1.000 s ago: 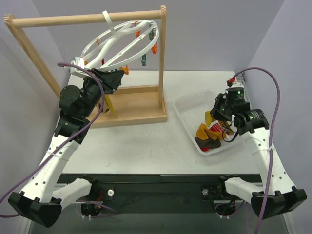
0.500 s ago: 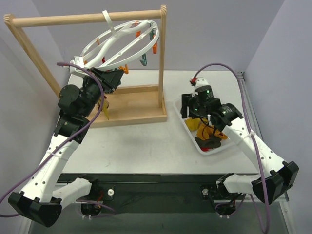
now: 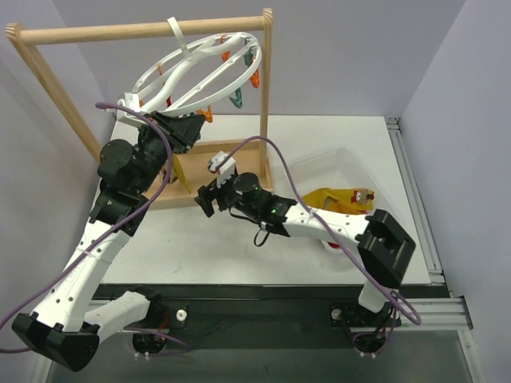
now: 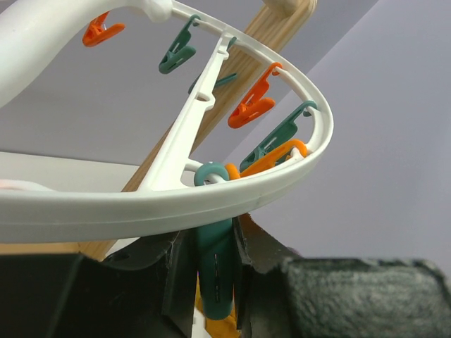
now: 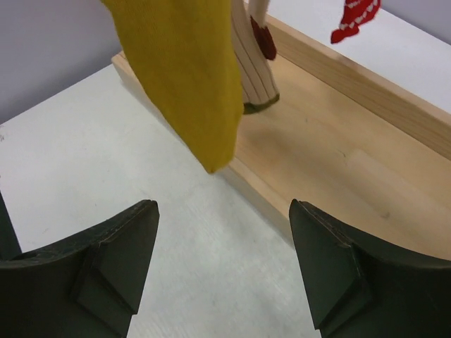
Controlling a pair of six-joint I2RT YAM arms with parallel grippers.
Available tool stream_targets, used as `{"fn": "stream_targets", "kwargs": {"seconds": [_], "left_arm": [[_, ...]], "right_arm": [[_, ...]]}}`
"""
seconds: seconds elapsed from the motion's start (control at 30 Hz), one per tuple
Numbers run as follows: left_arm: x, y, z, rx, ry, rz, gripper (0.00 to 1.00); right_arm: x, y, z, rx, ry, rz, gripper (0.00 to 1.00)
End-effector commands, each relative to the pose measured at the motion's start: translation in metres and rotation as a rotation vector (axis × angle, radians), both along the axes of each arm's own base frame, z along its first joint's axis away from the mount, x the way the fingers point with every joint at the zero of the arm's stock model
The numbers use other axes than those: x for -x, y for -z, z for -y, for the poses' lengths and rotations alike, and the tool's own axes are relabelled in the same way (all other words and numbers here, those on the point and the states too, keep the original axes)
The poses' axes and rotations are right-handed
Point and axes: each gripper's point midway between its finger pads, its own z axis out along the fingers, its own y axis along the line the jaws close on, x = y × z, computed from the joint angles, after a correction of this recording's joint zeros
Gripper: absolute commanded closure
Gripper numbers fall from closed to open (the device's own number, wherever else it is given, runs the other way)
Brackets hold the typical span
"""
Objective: Remove the socks clipped to the hanger
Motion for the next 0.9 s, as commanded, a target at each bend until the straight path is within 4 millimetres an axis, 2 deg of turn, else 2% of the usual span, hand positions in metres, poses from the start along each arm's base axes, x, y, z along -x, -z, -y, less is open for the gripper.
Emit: {"fn": "stream_targets", "kwargs": {"seconds": [0.0, 0.07, 0.1, 0.13, 0.17, 0.23, 0.27, 0.37, 0.4, 0.5, 0.57, 0.67, 0.87], "left_arm": [[0.018, -0.035, 0.005, 0.032, 0.036, 0.072, 0.88], [0.018, -0.035, 0.006, 0.033, 0.04, 0.07, 0.88], [0.018, -0.036, 0.008, 0.033, 0.044, 0.07, 0.88], [0.018, -0.035, 0.008, 0.03, 0.044, 0.068, 0.88], [0.019, -0.038, 0.008, 0.033, 0.044, 0.073, 0.88], [0.019, -0.036, 0.01, 0.029, 0.047, 0.07, 0.88], [0.019, -0.037, 0.011, 0.032, 0.051, 0.071, 0.88], [0.02, -0.035, 0.012, 0.03, 0.056, 0.068, 0.88], [0.021, -0.035, 0.011, 0.031, 0.055, 0.067, 0.88], [0.021, -0.036, 0.011, 0.03, 0.054, 0.07, 0.88], [0.021, -0.035, 0.01, 0.027, 0.05, 0.068, 0.88], [0.021, -0.035, 0.01, 0.02, 0.048, 0.068, 0.88], [0.02, -0.031, 0.011, 0.019, 0.049, 0.058, 0.88]], "right_arm": [[-0.025, -0.059, -0.04, -0.152, -0.012, 0.151, 0.24], [-0.023, -0.05, -0.055, -0.162, -0.047, 0.142, 0.25], [-0.023, -0.053, -0.06, -0.174, -0.055, 0.149, 0.25], [-0.023, -0.054, -0.063, -0.178, -0.057, 0.152, 0.25], [-0.025, -0.043, -0.068, -0.163, -0.052, 0.139, 0.25], [-0.027, -0.046, -0.075, -0.169, -0.059, 0.136, 0.27], [-0.029, -0.039, -0.079, -0.157, -0.057, 0.119, 0.29], [-0.038, -0.04, -0.085, -0.185, -0.012, 0.092, 0.4], [-0.039, -0.04, -0.087, -0.189, -0.012, 0.091, 0.47], [-0.033, -0.043, -0.098, -0.195, -0.042, 0.087, 0.59], [-0.027, -0.044, -0.1, -0.205, -0.054, 0.088, 0.61], [-0.021, -0.044, -0.104, -0.212, -0.062, 0.089, 0.69], [-0.026, -0.05, -0.099, -0.206, -0.005, 0.087, 1.0]]}}
